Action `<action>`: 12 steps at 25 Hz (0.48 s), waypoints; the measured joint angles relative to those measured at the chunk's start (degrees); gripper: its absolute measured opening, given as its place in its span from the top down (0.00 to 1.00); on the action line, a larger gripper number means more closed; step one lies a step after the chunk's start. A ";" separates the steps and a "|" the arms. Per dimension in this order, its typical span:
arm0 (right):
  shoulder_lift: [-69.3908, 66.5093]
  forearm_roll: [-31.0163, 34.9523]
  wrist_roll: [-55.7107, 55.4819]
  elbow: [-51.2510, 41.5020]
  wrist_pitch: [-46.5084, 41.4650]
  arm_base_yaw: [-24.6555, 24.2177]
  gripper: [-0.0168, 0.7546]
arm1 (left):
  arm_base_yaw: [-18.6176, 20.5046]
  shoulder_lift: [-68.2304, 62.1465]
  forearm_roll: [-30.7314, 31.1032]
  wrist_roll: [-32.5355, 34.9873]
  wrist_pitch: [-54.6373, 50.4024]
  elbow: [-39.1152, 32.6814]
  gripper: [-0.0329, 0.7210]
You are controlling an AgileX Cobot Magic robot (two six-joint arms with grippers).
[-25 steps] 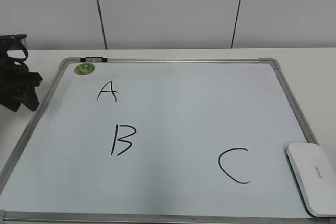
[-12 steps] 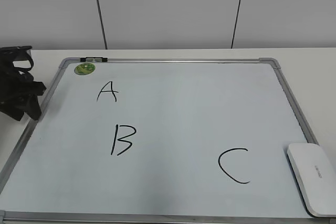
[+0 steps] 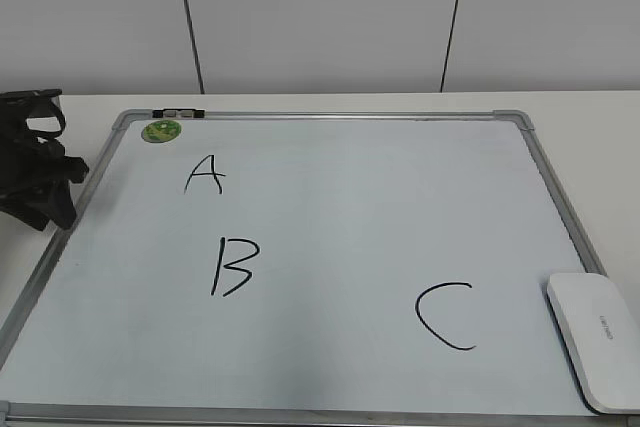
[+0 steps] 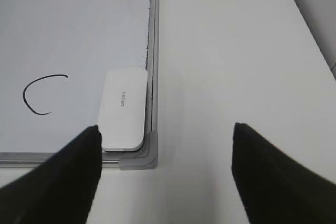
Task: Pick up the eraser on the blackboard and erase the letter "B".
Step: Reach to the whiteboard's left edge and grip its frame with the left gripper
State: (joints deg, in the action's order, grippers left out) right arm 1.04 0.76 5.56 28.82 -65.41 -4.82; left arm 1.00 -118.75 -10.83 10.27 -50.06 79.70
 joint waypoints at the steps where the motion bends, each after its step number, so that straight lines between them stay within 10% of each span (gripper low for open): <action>1: 0.00 0.00 0.00 0.00 0.00 0.00 0.21 | 0.13 0.00 0.00 0.00 0.00 0.00 0.63; 12: 0.00 0.10 0.00 0.00 0.00 0.00 0.21 | 0.60 -0.09 -0.29 0.10 0.00 0.00 0.63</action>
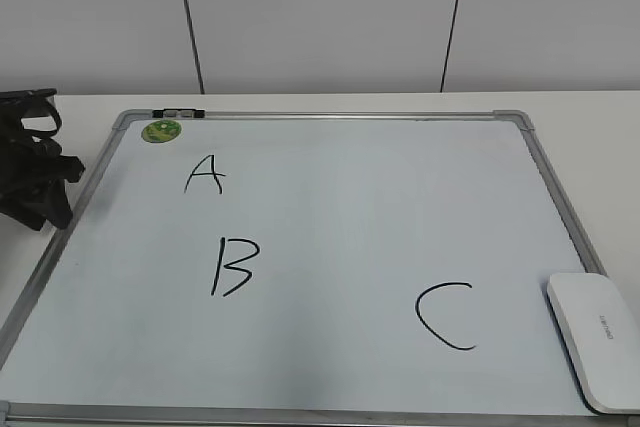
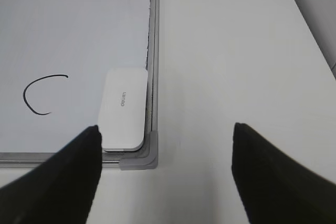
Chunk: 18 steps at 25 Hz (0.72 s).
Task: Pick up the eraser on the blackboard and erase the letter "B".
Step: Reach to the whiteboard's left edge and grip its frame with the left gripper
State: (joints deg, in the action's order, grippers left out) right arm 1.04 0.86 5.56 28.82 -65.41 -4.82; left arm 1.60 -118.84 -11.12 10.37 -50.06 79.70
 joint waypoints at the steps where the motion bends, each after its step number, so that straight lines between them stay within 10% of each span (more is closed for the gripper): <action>1: 0.00 0.00 0.00 0.00 0.00 0.00 0.21 | 0.00 -0.12 -0.08 -0.06 0.00 0.00 0.63; 9: 0.00 0.00 0.00 0.00 0.00 0.00 0.21 | 0.00 -1.45 -0.36 0.03 0.00 0.00 0.66; 18: 0.00 0.02 0.00 0.00 0.00 0.00 0.21 | 0.00 -1.67 -1.48 0.03 0.00 0.00 0.94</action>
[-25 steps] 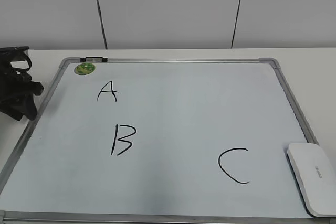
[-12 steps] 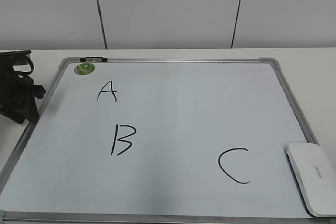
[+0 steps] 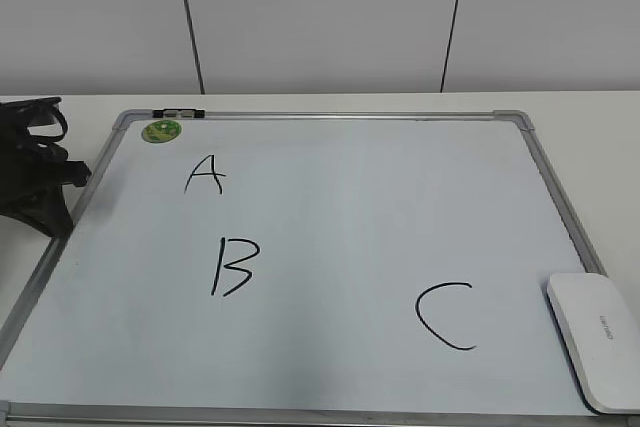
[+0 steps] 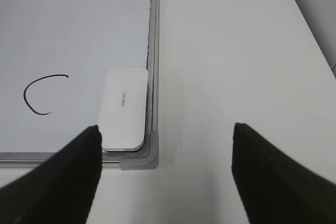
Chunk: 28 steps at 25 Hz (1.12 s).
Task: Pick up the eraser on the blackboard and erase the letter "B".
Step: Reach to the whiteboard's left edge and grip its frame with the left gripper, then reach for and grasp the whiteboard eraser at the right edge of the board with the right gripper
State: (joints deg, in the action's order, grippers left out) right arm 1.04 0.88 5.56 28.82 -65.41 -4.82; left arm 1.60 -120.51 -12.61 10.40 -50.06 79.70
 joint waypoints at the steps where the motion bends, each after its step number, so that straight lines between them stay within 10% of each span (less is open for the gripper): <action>1: 0.00 0.00 0.00 0.00 0.00 0.00 0.21 | 0.00 0.00 -0.28 0.00 0.00 0.00 0.94; 28: -45.26 1.67 0.00 10.31 7.18 -0.04 0.21 | 0.07 0.00 -1.16 0.00 -0.34 0.03 0.94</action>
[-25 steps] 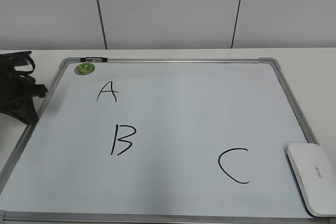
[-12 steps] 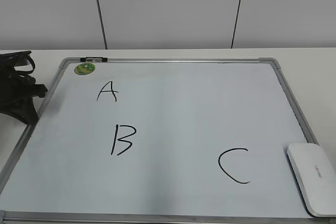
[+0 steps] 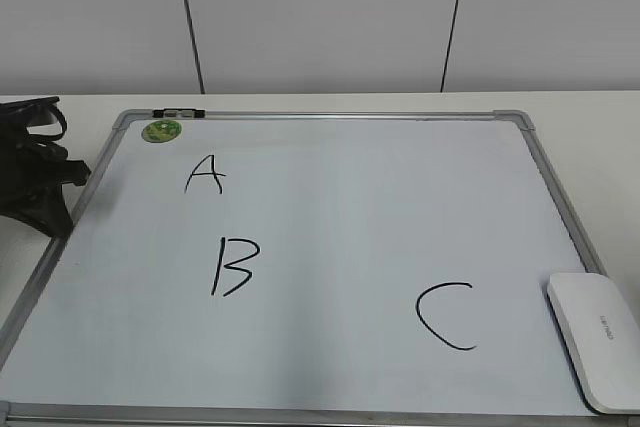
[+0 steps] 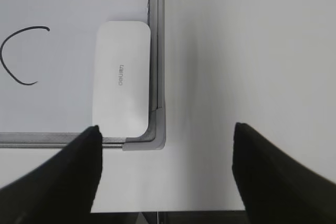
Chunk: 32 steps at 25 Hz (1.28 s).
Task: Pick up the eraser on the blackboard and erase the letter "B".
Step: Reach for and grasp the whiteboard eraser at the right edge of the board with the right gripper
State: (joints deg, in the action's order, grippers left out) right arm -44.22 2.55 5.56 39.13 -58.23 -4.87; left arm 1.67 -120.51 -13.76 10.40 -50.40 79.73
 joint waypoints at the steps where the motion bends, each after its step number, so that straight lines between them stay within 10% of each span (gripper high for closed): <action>1: -1.33 0.13 0.00 0.00 1.23 0.00 0.21 | 0.00 0.00 0.00 0.00 0.00 0.00 0.94; 13: -10.90 2.81 0.71 0.00 3.07 0.67 0.21 | 0.05 0.00 -0.13 0.00 -0.09 0.00 0.94; 32: -27.88 -2.96 -13.60 0.02 9.46 15.66 0.20 | 0.05 0.00 -0.25 0.00 -0.09 0.00 0.94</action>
State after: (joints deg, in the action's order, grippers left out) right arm -72.10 -0.40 -8.04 39.15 -48.78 10.79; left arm 1.72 -120.51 -14.01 10.40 -50.49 79.73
